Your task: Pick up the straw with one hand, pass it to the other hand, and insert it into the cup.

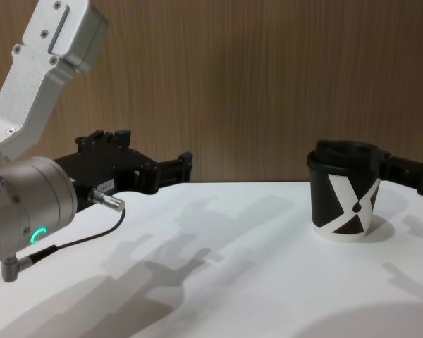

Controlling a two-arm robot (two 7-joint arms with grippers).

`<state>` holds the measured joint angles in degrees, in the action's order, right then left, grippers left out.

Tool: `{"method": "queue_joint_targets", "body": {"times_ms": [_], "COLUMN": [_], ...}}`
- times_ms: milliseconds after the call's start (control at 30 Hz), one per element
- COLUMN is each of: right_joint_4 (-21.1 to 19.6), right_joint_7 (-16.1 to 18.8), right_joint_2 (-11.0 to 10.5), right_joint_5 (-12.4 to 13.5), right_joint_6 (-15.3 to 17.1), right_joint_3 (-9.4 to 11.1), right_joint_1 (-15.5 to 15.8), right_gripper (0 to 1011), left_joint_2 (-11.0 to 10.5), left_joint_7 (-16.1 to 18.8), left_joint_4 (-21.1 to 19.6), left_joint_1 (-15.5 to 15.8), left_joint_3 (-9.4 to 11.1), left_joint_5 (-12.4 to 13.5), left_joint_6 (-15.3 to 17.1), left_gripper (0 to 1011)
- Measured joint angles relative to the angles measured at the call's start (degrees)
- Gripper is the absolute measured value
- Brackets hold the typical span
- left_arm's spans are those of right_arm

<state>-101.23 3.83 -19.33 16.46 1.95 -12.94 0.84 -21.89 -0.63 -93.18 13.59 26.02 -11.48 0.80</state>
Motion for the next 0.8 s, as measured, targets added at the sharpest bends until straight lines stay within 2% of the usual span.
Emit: {"method": "queue_joint_targets", "body": {"times_ms": [800], "right_joint_4": [0.3], "right_joint_7": [0.2], "right_joint_2": [0.0], "right_joint_5": [0.0], "right_joint_6": [0.1], "right_joint_3": [0.2], "right_joint_1": [-0.3], "right_gripper": [1001], "left_joint_2": [0.0], "left_joint_7": [0.0], "left_joint_4": [0.0], "left_joint_1": [0.0], "left_joint_3": [0.0], "left_joint_5": [0.0], "left_joint_6": [0.0], "left_gripper": [1003]}}
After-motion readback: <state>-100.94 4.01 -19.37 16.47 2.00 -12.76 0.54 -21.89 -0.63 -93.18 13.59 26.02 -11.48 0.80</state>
